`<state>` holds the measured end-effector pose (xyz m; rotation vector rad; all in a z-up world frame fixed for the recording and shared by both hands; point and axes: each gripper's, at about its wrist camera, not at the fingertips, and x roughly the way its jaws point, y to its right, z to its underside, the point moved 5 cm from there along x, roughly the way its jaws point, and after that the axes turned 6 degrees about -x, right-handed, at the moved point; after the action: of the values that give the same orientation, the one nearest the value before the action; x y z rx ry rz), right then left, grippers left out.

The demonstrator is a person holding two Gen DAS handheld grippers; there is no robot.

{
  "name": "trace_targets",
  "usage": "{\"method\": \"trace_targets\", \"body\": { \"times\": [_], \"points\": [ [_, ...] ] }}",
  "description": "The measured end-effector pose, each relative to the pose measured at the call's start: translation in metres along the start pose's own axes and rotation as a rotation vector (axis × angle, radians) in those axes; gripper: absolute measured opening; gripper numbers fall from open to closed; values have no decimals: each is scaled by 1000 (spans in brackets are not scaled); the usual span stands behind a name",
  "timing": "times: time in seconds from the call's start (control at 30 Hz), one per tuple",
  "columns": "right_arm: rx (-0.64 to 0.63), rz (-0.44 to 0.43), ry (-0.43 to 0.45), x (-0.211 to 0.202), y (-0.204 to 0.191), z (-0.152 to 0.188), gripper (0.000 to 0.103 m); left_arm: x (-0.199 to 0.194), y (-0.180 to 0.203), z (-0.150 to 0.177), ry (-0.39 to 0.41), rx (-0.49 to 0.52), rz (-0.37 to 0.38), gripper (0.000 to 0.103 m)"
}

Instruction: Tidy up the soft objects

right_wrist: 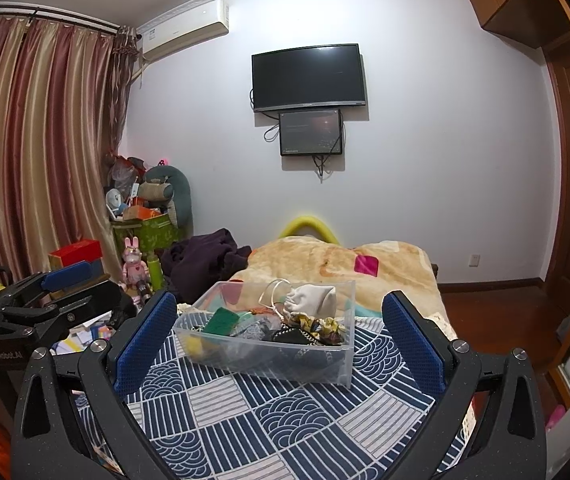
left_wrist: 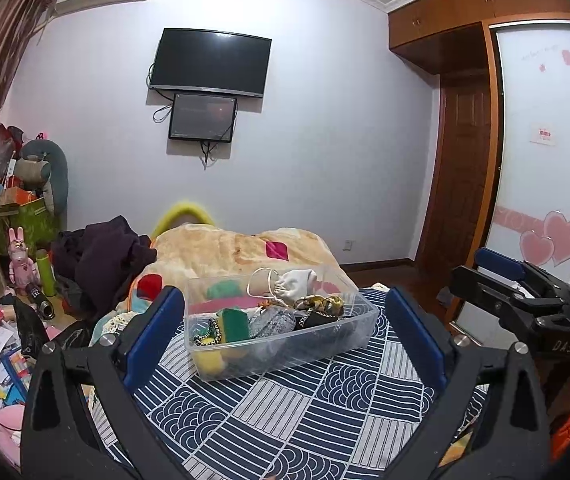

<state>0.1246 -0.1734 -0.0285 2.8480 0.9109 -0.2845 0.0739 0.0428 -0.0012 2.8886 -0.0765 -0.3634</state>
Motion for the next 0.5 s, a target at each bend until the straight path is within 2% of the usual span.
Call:
{"method": "trace_targets", "body": {
  "times": [0.5],
  "points": [
    [11, -3, -15, 6, 1, 2, 103, 5, 2, 5, -28, -3, 6, 102]
  ]
}}
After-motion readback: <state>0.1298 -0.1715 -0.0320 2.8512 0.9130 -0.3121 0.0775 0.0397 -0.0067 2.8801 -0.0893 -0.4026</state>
